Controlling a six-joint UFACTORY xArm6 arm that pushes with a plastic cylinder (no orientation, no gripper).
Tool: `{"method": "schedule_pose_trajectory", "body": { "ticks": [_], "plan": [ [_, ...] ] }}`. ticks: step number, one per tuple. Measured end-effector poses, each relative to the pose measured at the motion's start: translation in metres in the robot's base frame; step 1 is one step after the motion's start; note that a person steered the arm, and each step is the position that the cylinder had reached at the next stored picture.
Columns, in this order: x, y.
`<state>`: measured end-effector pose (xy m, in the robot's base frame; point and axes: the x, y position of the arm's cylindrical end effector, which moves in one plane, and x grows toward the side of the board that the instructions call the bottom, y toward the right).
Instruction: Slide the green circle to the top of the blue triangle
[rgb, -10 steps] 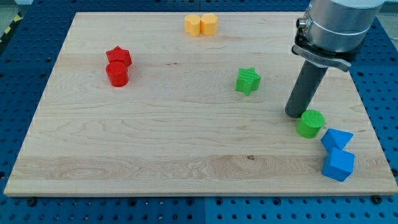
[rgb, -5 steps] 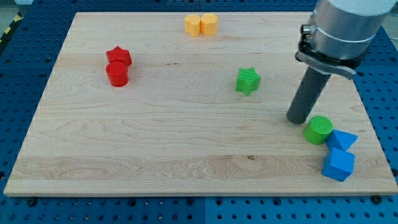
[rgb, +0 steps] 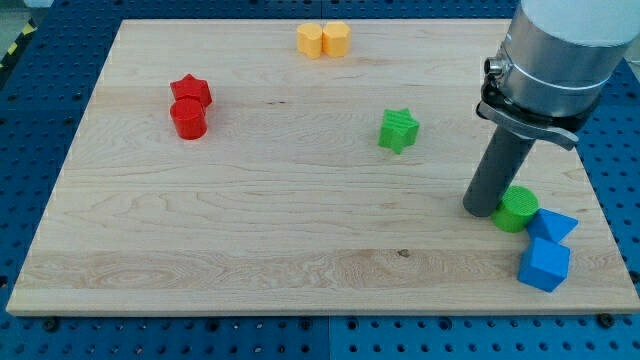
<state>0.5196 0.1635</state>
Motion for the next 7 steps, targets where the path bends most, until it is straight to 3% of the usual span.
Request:
{"method": "schedule_pose_trajectory", "body": {
  "ticks": [4, 7],
  "plan": [
    [-0.021, 0.005],
    [0.021, -0.024]
  ]
}}
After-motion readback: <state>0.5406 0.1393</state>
